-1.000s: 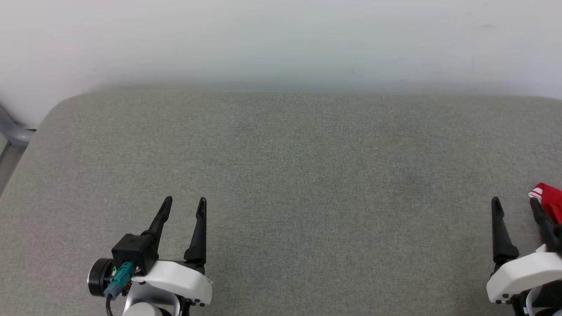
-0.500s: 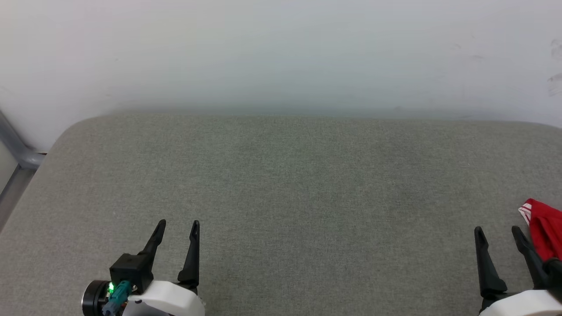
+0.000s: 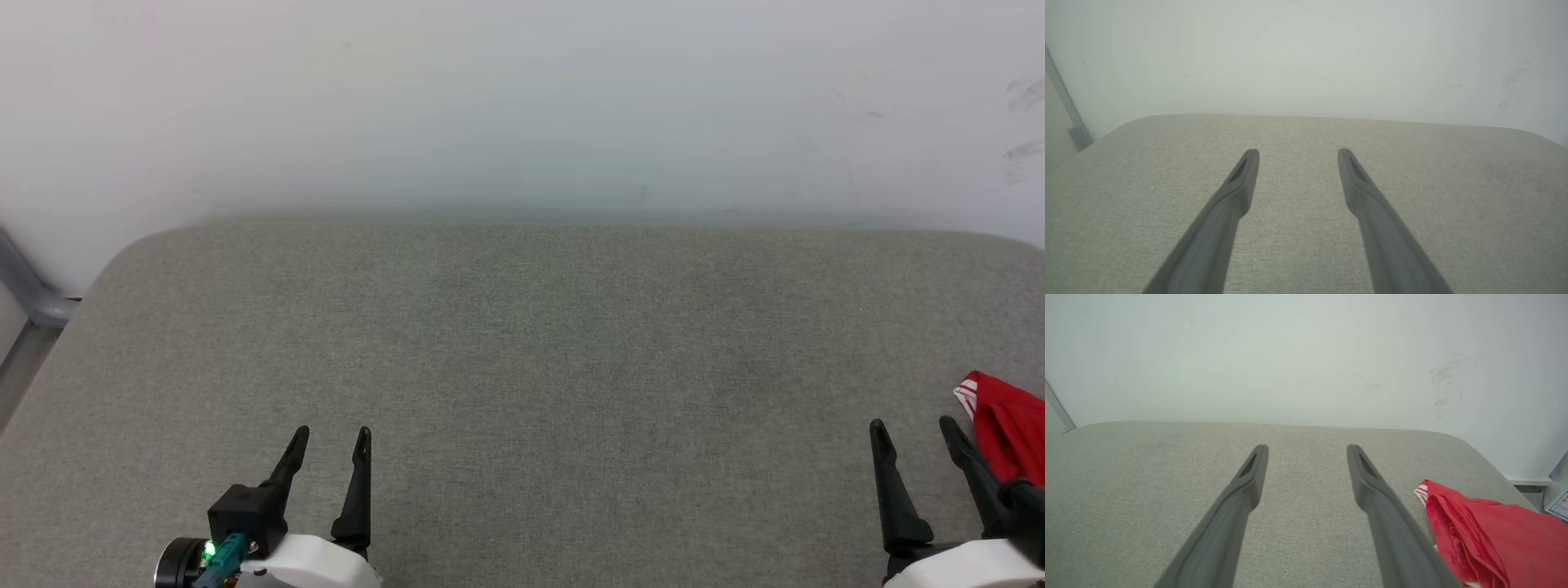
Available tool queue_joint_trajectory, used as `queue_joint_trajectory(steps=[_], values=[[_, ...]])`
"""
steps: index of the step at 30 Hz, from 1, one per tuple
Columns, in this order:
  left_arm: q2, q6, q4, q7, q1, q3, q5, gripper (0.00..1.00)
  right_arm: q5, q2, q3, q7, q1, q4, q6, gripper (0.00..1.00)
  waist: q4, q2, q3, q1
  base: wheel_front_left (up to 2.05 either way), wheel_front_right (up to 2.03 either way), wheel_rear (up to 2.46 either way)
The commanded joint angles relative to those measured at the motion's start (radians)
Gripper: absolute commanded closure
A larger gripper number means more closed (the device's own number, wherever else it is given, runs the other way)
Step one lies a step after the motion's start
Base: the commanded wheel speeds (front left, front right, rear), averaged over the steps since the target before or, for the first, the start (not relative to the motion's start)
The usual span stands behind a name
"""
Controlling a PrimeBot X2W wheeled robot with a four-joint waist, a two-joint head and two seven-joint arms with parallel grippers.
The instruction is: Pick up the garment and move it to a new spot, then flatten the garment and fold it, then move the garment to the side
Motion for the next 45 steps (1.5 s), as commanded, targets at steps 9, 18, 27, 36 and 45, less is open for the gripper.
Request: queue_joint_trajectory(steps=[9, 18, 27, 36, 45], values=[[-0.002, -0.003, 0.009, 0.0, -0.001, -0.002, -0.001, 1.0, 0.016, 0.0, 0.002, 0.002, -0.003, 0.011, 0.0, 1.0, 0.0, -0.0001, 0.005, 0.0, 0.0, 0.0, 0.0], [-0.02, -0.019, 0.031, 0.038, -0.003, 0.03, -0.12, 1.0, 0.156, 0.0, 0.001, 0.013, -0.03, 0.076, 0.0, 1.0, -0.002, -0.0001, 0.008, 0.0001, 0.0, 0.0, 0.0], [-0.038, -0.039, 0.03, 0.08, -0.016, 0.067, -0.266, 1.0, 0.325, 0.0, 0.006, 0.019, -0.06, 0.117, 0.0, 1.0, -0.005, -0.0001, 0.011, 0.0001, 0.0, 0.0, 0.0], [-0.052, -0.056, 0.03, 0.114, -0.026, 0.098, -0.384, 1.0, 0.462, 0.001, 0.008, 0.025, -0.087, 0.153, 0.0, 1.0, -0.008, -0.0001, 0.015, 0.0001, 0.0, 0.0, 0.0], [-0.066, -0.073, 0.03, 0.149, -0.037, 0.129, -0.504, 1.0, 0.601, 0.001, 0.01, 0.031, -0.114, 0.191, 0.0, 1.0, -0.011, -0.0001, 0.018, 0.0001, 0.0, 0.0, 0.0]])
